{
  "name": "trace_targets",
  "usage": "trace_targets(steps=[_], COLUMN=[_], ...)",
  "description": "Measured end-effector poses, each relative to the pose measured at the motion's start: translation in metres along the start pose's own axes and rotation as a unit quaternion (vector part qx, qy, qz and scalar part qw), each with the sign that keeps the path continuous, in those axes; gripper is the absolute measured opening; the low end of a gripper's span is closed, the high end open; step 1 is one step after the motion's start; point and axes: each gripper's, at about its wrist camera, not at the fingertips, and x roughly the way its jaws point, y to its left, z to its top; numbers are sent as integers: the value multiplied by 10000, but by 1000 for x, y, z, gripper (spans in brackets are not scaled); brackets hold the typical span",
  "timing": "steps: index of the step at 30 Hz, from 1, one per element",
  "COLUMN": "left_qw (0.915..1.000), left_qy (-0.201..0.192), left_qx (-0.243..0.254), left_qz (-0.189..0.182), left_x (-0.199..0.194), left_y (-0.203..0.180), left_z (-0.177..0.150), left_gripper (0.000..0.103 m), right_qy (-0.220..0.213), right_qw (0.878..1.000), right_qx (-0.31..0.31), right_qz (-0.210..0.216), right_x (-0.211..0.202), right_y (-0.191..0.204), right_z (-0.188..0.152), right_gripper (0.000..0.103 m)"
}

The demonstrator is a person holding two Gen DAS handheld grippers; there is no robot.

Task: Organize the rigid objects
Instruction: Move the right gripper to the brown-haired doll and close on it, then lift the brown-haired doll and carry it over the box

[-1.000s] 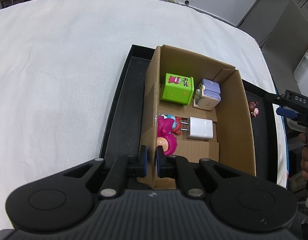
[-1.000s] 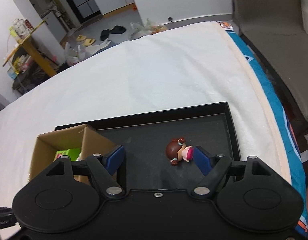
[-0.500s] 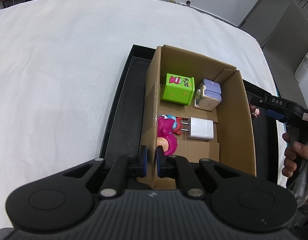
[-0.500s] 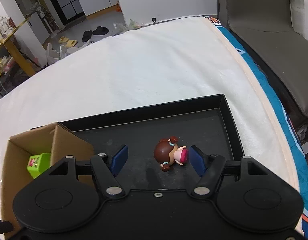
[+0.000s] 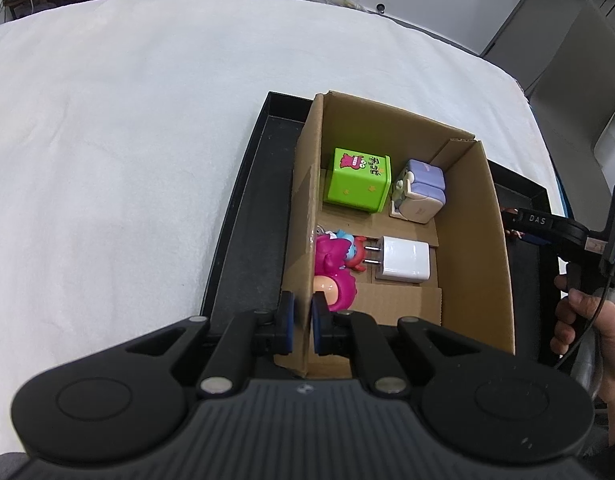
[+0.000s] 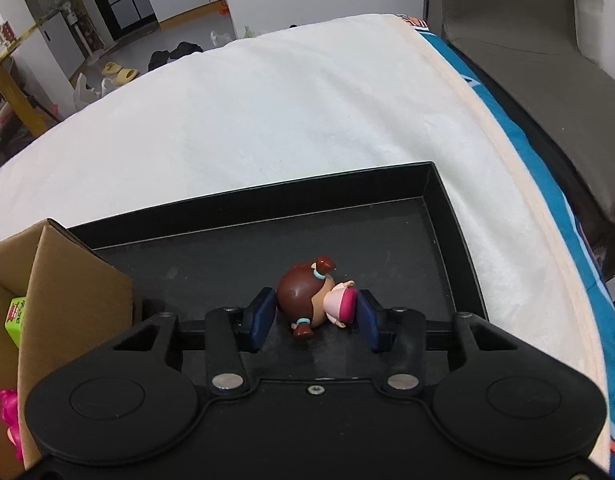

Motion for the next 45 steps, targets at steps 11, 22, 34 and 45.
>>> trace_targets(steps=[11, 22, 34, 45], left_qw=[10000, 10000, 10000, 10000], left_qy=[1, 0, 7, 16], left_qx=[-17, -32, 18, 26], left_qz=[20, 21, 32, 70], left_x=[1, 1, 1, 2], left_y=[-1, -1, -2, -4], left_z=[0, 0, 1, 1], left_gripper=[8, 8, 8, 8], right_qy=[113, -122, -395, -431], right_qw=[9994, 9967, 9899, 9820], right_qx=[201, 94, -150, -308], right_qz=[269, 800, 1357, 1812], right_x=[-20, -65, -107, -125], right_y=[-8, 8, 24, 44], right_z=[1, 7, 13, 14], right_gripper=[43, 43, 43, 43])
